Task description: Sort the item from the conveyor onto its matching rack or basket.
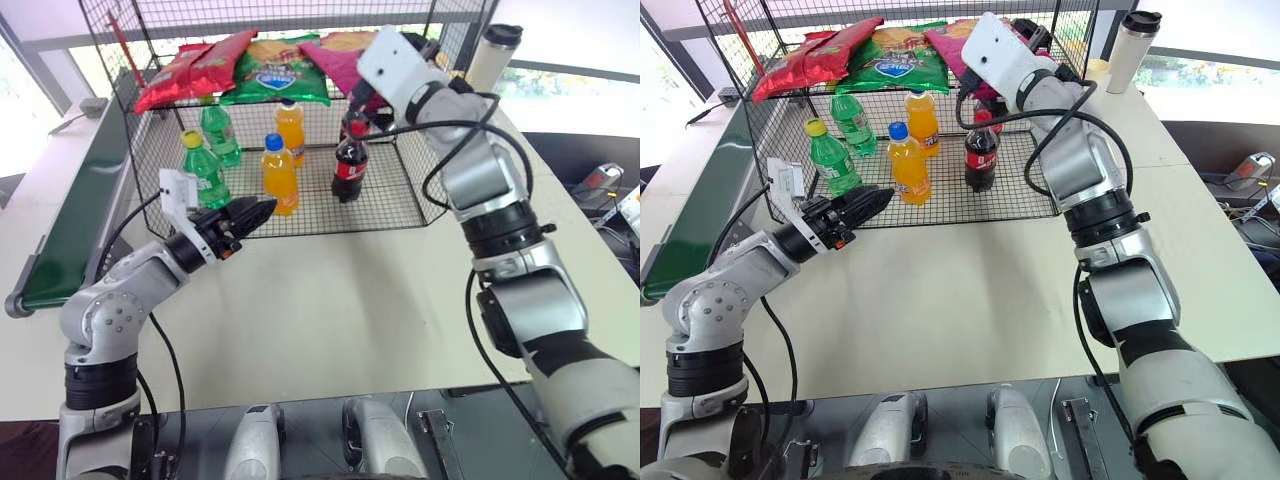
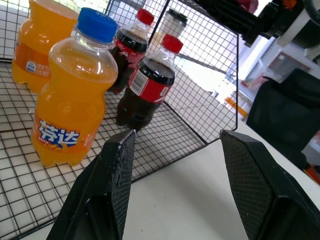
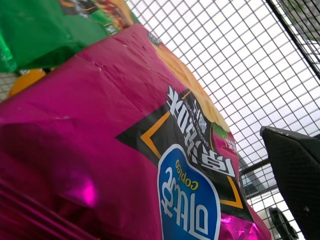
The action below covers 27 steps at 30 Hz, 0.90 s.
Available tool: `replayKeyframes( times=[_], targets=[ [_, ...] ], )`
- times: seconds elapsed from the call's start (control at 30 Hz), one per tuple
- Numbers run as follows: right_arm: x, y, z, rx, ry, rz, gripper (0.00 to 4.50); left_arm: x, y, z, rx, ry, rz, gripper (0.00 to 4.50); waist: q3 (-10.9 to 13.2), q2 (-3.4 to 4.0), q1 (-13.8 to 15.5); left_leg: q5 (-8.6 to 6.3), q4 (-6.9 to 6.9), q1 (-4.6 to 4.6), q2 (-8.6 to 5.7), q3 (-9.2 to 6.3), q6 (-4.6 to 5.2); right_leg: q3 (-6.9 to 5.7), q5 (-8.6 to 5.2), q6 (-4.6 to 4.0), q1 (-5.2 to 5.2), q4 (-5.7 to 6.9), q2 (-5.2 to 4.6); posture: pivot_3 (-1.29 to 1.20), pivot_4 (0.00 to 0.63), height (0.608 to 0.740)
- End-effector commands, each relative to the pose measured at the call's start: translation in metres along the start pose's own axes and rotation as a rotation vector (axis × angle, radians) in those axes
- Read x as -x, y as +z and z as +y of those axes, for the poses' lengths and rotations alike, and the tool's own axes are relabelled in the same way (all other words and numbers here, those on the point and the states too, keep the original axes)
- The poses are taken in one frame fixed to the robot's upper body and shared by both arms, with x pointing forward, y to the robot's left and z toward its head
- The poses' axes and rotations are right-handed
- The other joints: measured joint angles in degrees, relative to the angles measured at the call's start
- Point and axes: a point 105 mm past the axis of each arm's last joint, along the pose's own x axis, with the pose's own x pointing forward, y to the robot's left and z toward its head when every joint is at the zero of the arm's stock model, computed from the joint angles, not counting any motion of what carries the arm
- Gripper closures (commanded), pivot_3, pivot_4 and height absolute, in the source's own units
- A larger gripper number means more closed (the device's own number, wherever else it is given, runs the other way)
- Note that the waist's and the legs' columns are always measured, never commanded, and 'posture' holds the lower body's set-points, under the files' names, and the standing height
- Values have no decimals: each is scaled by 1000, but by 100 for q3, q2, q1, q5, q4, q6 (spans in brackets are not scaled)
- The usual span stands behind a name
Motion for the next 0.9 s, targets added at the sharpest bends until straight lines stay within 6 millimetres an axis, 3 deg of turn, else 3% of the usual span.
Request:
replayKeyframes(
  times=[0.03, 0.13, 0.23, 0.47, 0.57, 0.7, 0.8, 0.9],
  targets=[
    [7, 25, 3, 15, 77, -131, 24, 0, 5, -3, -18, -11, -29, 1711, 0, 0, -2, 0, 0, 0, 0, 0, 0, 0, 0, 0, 0, 0, 0, 0, 150, 733],
    [9, 29, 3, 15, 97, -178, 24, -1, 4, -2, -15, -10, -24, 1711, 0, 0, -9, 0, -2, 0, 0, 0, 0, 0, 0, 0, -1, 0, 1, 0, 150, 733],
    [9, 28, -3, -19, 68, -184, 830, -1, 3, -2, -15, -9, -20, 1711, 0, 0, -3, 0, -2, 0, 0, 0, 0, 0, 0, 0, -1, 0, 1, 0, 150, 733],
    [13, 35, -9, -53, 38, -214, 4288, 1, 1, -1, -12, -2, -14, 1711, 0, 0, 3, 0, -1, -1, 0, 0, 0, 0, 0, 0, -1, -1, 0, 0, 150, 733],
    [12, 32, -11, -70, 4, -211, 4405, 0, 0, -1, -11, -4, -8, 1711, 0, 0, 3, 0, -2, -1, 0, 0, 0, 0, 0, 0, -1, -1, 0, 0, 150, 733],
    [13, 28, -34, -59, -173, -192, 4405, -2, 0, -1, -10, -6, -5, 1711, 0, 0, 3, 0, -1, -1, 0, 0, 0, 0, 0, 0, -1, -1, 0, 0, 150, 733],
    [19, 26, -48, 92, -298, -143, 4405, -1, 0, 0, -8, -4, -4, 1711, 0, 0, 17, 0, -2, -2, 0, 0, 0, 0, 0, -1, -2, -2, -1, 0, 150, 733],
    [17, 22, -40, 146, -298, -107, 4405, -1, -1, 0, -6, -4, -1, 1711, 0, 0, 10, 0, -1, -6, -1, 1, 0, 1, -1, -3, -4, -4, -3, 0, 150, 733]
  ],
)
